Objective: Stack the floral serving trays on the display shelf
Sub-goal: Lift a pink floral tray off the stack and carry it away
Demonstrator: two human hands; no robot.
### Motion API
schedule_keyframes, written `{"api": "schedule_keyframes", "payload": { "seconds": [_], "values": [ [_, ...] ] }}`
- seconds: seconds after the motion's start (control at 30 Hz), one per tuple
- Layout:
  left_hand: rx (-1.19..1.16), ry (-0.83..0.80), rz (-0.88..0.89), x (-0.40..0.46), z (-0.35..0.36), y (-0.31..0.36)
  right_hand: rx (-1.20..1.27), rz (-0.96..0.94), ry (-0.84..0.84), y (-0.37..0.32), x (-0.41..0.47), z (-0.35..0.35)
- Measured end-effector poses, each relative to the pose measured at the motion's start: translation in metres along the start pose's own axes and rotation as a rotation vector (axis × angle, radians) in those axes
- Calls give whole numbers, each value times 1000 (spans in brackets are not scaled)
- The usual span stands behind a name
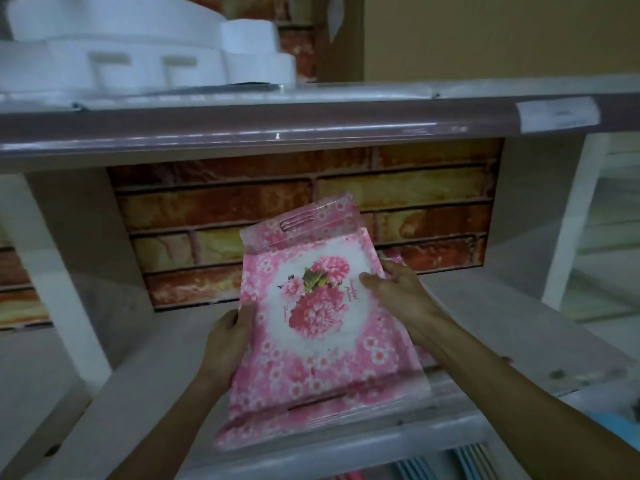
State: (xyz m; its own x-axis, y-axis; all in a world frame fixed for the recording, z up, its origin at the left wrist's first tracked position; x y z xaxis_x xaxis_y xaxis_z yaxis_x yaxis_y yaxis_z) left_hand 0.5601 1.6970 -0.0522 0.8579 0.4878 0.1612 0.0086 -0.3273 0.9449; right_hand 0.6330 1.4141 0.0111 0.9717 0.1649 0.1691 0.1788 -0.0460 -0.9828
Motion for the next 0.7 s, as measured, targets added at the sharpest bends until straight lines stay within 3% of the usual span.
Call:
{"api": "schedule_keyframes", "payload": {
  "seconds": [0.43, 0.7],
  "values": [
    [115, 105, 9, 28, 116, 36, -161, 50, -8, 43, 81, -119],
    [358, 36, -44, 46, 149, 27, -391, 79, 25, 94, 106, -142]
  ]
}}
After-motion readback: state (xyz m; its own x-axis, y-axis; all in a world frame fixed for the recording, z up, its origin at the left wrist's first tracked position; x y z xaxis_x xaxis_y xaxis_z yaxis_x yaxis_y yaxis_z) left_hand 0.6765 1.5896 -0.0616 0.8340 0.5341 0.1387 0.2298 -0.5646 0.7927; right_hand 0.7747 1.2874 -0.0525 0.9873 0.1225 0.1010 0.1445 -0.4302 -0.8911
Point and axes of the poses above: each hand's wrist, its own x-axis towards the middle knuckle, its own z-axis out of the palm, y = z × x, the point moved 9 cm from there along x, towards the middle knuckle
